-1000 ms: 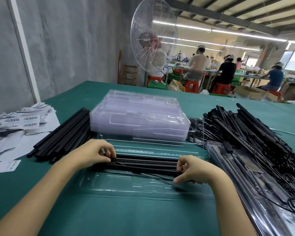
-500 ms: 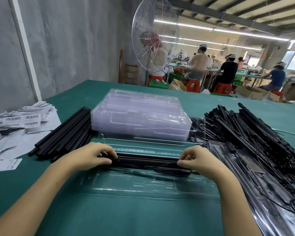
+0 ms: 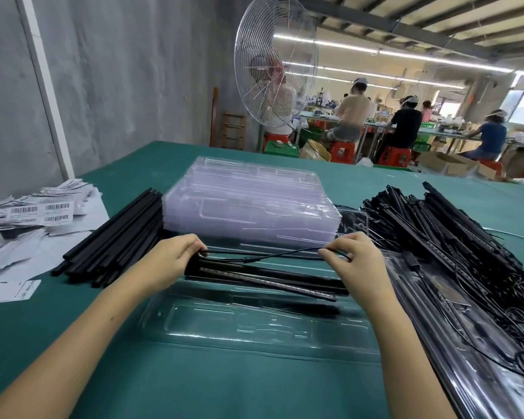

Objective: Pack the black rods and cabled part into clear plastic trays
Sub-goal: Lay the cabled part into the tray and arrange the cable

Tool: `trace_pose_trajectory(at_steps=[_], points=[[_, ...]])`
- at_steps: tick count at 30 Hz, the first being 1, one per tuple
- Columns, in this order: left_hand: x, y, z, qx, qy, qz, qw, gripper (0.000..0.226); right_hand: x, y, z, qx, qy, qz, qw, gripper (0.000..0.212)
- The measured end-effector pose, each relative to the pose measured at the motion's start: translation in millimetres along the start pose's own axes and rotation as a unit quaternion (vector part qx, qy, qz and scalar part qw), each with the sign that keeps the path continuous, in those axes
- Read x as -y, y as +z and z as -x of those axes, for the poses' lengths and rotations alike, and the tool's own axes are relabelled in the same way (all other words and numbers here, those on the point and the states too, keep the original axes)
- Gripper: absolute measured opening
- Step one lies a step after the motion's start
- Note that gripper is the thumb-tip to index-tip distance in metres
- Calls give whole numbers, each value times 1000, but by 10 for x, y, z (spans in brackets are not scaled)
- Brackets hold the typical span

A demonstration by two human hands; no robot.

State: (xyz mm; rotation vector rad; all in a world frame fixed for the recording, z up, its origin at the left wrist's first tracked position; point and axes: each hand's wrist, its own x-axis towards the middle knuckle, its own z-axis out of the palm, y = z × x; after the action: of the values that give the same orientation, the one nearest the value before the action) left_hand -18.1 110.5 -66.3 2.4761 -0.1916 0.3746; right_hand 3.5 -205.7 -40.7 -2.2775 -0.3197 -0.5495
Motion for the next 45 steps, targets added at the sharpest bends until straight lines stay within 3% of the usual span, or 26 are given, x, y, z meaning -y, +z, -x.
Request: trace_pose_trajectory(at_steps=[3, 8, 13, 17, 22, 28, 33, 38, 45], points=[[-38, -20, -5, -19, -12, 8, 1000, 26, 17, -52, 0, 12, -4, -3, 1000, 9], [-60, -94, 14, 5, -45, 39, 998, 30, -44, -154, 22, 118, 34, -5, 992, 11], [-82, -100, 13, 18, -27, 30, 999, 30, -43, -135, 9, 59, 49, 68, 995, 23], [-91, -137, 20, 14, -11, 60, 998, 32, -111, -85, -7, 61, 97, 140, 983, 41], [-107, -168, 60, 24, 26, 69, 997, 29, -227, -113, -74, 132, 148, -31, 980, 30], [-120, -163, 77, 9, 50, 101, 994, 30, -417, -282, -151, 205, 187, -88, 957, 18], [-136, -174, 78, 15, 120, 56, 991, 32, -373, -239, -178, 74, 127, -63, 987, 19], [-100, -95, 83, -18, 144, 41, 989, 25, -91, -157, -208, -56, 87, -131, 986, 22], [18, -30, 101, -85, 118, 70, 987, 33, 225, -164, -161, -94, 26, -194, 976, 19]])
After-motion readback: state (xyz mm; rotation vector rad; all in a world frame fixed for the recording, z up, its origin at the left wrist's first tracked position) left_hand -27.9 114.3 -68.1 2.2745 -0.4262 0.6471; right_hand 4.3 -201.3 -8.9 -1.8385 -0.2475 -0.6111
